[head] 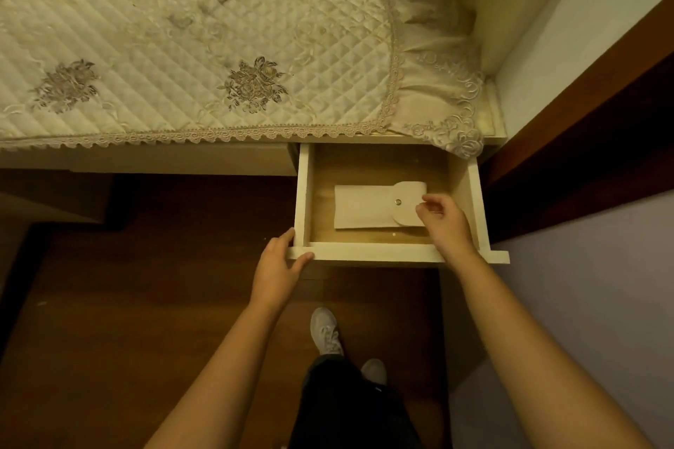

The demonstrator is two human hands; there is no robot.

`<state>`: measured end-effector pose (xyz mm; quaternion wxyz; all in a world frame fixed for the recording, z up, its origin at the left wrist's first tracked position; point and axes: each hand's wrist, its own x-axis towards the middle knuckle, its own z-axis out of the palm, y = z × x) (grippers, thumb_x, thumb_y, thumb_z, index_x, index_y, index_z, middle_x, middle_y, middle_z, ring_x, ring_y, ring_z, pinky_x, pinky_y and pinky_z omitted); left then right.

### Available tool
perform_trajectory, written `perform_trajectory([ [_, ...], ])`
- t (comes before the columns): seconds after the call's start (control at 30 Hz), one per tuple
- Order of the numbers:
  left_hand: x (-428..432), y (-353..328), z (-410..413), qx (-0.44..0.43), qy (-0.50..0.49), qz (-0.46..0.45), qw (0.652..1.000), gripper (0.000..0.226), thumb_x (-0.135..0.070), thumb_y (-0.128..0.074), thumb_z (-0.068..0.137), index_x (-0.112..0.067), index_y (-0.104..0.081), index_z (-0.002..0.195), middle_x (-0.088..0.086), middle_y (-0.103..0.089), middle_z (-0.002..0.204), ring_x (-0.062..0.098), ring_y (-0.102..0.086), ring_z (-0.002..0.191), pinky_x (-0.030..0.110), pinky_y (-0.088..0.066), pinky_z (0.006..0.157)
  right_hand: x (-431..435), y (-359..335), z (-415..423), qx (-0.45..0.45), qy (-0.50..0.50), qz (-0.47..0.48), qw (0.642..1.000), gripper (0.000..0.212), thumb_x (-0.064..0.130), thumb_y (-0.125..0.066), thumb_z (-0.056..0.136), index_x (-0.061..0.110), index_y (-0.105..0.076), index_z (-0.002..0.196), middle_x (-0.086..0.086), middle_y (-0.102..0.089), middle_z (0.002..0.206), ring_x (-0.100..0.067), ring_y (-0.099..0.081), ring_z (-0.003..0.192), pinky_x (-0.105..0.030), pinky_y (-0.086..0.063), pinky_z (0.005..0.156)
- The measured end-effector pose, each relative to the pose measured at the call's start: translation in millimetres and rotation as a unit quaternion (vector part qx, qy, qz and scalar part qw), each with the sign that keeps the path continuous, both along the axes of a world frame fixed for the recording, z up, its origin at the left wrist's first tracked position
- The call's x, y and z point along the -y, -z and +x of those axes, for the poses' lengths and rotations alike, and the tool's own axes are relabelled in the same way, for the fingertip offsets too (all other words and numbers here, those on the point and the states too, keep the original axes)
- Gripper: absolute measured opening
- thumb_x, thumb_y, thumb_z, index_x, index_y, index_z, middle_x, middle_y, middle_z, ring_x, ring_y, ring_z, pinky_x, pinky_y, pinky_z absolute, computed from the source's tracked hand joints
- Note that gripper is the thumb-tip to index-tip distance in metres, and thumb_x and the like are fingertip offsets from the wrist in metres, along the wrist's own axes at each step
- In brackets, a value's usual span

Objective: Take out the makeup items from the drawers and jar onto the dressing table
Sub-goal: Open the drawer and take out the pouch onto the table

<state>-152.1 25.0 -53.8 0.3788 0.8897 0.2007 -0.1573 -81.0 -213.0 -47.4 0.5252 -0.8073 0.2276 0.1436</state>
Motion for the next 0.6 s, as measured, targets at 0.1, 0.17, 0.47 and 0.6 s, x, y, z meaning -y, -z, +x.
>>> perform_trajectory([
  [0.1, -3, 2, 0, -0.003, 0.018, -0.001, 1.0, 0.06, -0.025, -0.06, 0.084, -0.013, -0.033, 0.136, 0.01, -0.048, 0.131, 0.023, -0.044, 0.121, 0.036, -0.042, 0.097, 1, 26, 22, -0.045, -0.018, -0.088, 0.995, 0.047, 0.027, -0.059, 0.085, 0.011, -0.045, 0.127, -0.013, -0.048, 0.133, -0.029, -0.05, 0.117, -0.036, -0.042, 0.09],
  [0.17, -5, 3, -1, -0.006, 0.033, -0.007, 0.999, 0.065, -0.025, -0.063, 0.082, -0.013, -0.031, 0.137, 0.008, -0.049, 0.129, 0.021, -0.045, 0.119, 0.035, -0.041, 0.097, 1, 35, 31, -0.1, -0.014, -0.109, 0.989, 0.056, 0.03, -0.062, 0.082, 0.011, -0.04, 0.13, -0.015, -0.046, 0.136, -0.034, -0.048, 0.12, -0.04, -0.042, 0.093],
  [0.47, -10, 4, 3, -0.009, 0.036, 0.0, 0.999, 0.062, -0.022, -0.065, 0.081, -0.016, -0.035, 0.135, 0.003, -0.052, 0.124, 0.015, -0.047, 0.115, 0.031, -0.042, 0.095, -5, 49, 37, -0.206, 0.077, -0.033, 0.975, 0.044, 0.015, -0.066, 0.08, 0.001, -0.051, 0.12, -0.018, -0.057, 0.126, -0.033, -0.053, 0.112, -0.04, -0.045, 0.093],
  [0.6, -10, 2, 5, -0.007, 0.031, -0.007, 0.999, 0.06, -0.022, -0.067, 0.079, -0.017, -0.04, 0.132, 0.003, -0.054, 0.121, 0.015, -0.049, 0.112, 0.032, -0.043, 0.093, -7, 38, 36, -0.177, 0.088, 0.039, 0.98, 0.042, 0.011, -0.063, 0.082, 0.005, -0.05, 0.121, -0.015, -0.055, 0.128, -0.029, -0.052, 0.114, -0.039, -0.045, 0.096],
])
